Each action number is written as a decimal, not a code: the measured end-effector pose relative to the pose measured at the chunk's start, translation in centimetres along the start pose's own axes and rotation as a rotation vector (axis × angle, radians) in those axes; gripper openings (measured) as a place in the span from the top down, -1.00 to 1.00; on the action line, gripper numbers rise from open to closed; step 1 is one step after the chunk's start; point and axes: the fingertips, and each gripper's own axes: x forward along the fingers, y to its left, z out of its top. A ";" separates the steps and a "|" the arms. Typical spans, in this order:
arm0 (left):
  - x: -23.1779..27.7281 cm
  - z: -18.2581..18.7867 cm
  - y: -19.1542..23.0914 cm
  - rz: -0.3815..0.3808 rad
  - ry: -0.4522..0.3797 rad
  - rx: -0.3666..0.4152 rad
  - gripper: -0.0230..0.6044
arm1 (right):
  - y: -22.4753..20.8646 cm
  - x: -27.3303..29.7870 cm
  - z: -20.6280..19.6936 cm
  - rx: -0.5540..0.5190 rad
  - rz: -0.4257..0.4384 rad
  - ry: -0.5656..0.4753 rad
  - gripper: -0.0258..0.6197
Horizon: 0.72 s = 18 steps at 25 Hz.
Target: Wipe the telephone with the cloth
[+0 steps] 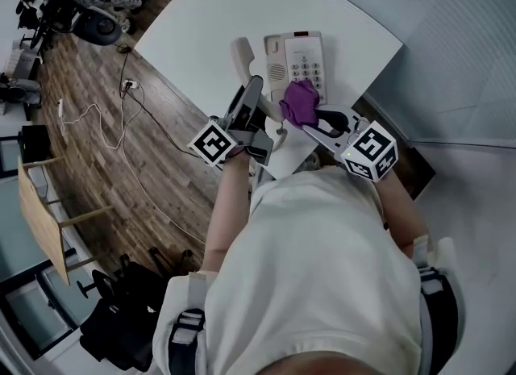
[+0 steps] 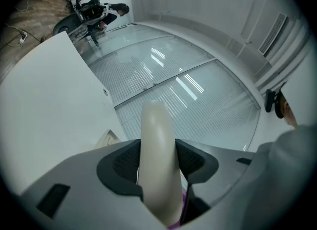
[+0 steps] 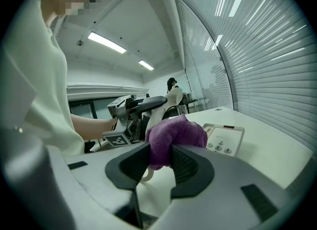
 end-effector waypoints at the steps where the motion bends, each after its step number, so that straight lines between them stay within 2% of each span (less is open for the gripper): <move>1: 0.2 -0.1 0.5 0.020 0.006 0.009 0.21 | -0.4 -0.2 0.0 0.002 -0.018 -0.003 0.51; 3: 0.4 -0.2 1.6 0.081 0.020 0.030 0.21 | -1.5 -0.6 0.3 0.011 -0.063 -0.019 0.51; 7: 1.7 -0.3 3.4 0.153 0.069 0.151 0.21 | -4.1 -1.4 0.8 0.040 -0.157 -0.062 0.51; 11: 3.1 -1.0 4.9 0.234 0.124 0.220 0.21 | -6.4 -2.3 1.2 0.066 -0.235 -0.090 0.51; 15: 4.7 -1.4 6.3 0.301 0.171 0.290 0.21 | -8.3 -2.8 1.7 0.098 -0.279 -0.112 0.51; 18: 5.1 -2.4 8.3 0.356 0.201 0.313 0.21 | -9.0 -2.7 0.8 0.115 -0.284 -0.114 0.51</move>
